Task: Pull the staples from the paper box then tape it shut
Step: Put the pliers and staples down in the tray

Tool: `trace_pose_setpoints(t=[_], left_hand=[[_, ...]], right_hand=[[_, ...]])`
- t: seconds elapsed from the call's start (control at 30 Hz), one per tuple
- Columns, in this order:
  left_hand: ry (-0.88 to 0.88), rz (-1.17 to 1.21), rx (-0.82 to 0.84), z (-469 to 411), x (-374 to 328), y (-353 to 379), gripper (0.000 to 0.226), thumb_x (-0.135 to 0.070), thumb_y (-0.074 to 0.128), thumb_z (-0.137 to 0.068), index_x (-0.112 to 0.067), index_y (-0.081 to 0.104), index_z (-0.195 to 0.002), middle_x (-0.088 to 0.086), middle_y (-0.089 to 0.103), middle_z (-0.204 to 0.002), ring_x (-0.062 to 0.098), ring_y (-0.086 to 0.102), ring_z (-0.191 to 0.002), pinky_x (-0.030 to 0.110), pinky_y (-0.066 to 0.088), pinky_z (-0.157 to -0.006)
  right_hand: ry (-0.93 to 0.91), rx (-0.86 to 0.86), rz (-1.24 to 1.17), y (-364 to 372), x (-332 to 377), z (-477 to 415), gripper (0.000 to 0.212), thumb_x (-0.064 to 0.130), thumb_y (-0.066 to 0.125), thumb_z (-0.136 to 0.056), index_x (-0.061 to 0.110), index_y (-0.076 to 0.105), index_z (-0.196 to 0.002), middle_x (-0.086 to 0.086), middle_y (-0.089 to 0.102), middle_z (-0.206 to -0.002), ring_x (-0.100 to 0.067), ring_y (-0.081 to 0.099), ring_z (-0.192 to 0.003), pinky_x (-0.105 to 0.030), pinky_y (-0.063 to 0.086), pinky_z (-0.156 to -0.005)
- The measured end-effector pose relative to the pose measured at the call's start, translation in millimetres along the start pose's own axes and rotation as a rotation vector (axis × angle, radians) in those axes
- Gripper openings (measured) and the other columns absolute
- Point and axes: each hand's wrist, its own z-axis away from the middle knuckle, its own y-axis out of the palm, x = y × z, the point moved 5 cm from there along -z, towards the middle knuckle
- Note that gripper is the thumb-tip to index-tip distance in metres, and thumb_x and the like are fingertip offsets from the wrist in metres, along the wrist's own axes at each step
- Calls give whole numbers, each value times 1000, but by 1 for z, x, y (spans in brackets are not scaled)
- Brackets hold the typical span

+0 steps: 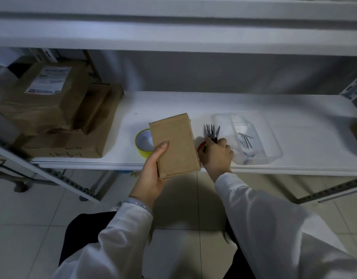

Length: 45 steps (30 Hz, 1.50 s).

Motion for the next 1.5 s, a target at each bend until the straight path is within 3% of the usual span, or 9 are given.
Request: trace_pose_setpoints(t=[0.17, 0.57, 0.87, 1.0, 1.07, 1.2, 1.3, 1.4, 1.5], left_hand=[[14, 9, -13, -5, 1, 0, 72, -38, 78, -64, -14, 55, -128, 13, 61, -128, 33, 54, -122, 53, 34, -110], [-35, 1, 56, -16, 19, 18, 76, -38, 80, -62, -14, 54, -130, 13, 58, -131, 32, 52, -124, 53, 32, -111], [-30, -37, 59, -21, 27, 26, 60, -37, 69, -76, -17, 53, -130, 10, 63, -126, 31, 55, -122, 54, 32, -111], [4, -64, 37, -20, 23, 27, 28, -31, 58, -85, -20, 62, -111, 3, 72, -104, 24, 62, -107, 48, 38, -108], [9, -70, 36, -20, 21, 28, 24, -30, 57, -85, -22, 63, -107, 1, 73, -100, 23, 63, -105, 47, 40, -106], [8, -79, 27, -19, 20, 28, 34, -33, 63, -74, -23, 64, -106, 2, 71, -106, 25, 61, -110, 48, 39, -107], [13, -66, 14, -19, 20, 26, 28, -32, 60, -81, -23, 64, -107, 2, 70, -107, 25, 61, -111, 49, 39, -107], [0, -60, 5, -18, 20, 24, 47, -35, 64, -75, -19, 60, -119, 6, 67, -118, 28, 57, -118, 50, 38, -108], [0, -81, -2, -19, 19, 21, 58, -35, 70, -71, -17, 57, -125, 8, 64, -123, 29, 57, -118, 51, 37, -108]], right_hand=[[37, 34, 34, -1, -2, -5, 41, 29, 47, -88, 24, 49, -129, -15, 42, -126, -38, 39, -118, -49, 37, -96], [80, 61, -50, -6, -26, -12, 42, 25, 41, -91, 28, 44, -134, -12, 45, -126, -38, 43, -116, -49, 38, -93], [103, 42, -89, -9, -45, -17, 48, 24, 51, -87, 31, 44, -134, -10, 44, -129, -37, 43, -118, -49, 36, -96], [104, 22, -92, -9, -49, -19, 50, 22, 52, -86, 30, 44, -135, -10, 44, -131, -36, 42, -120, -46, 34, -97], [95, -4, -82, -10, -50, -19, 49, 21, 51, -85, 29, 46, -133, -10, 46, -131, -35, 40, -122, -46, 32, -99], [34, -16, -36, -7, -48, -21, 49, 21, 48, -87, 23, 46, -136, -14, 38, -142, -35, 23, -138, -46, 16, -113], [18, -46, -69, -11, -45, -20, 47, 24, 44, -89, 18, 46, -136, -18, 37, -144, -36, 24, -137, -47, 19, -113], [-39, -38, -81, -18, -36, -14, 53, 39, 46, -92, 18, 41, -140, -14, 24, -154, -33, 13, -144, -46, 7, -116], [-122, -52, -25, -22, -26, -8, 52, 43, 52, -89, 11, 50, -130, -11, 28, -153, -30, 10, -146, -46, 1, -117]])
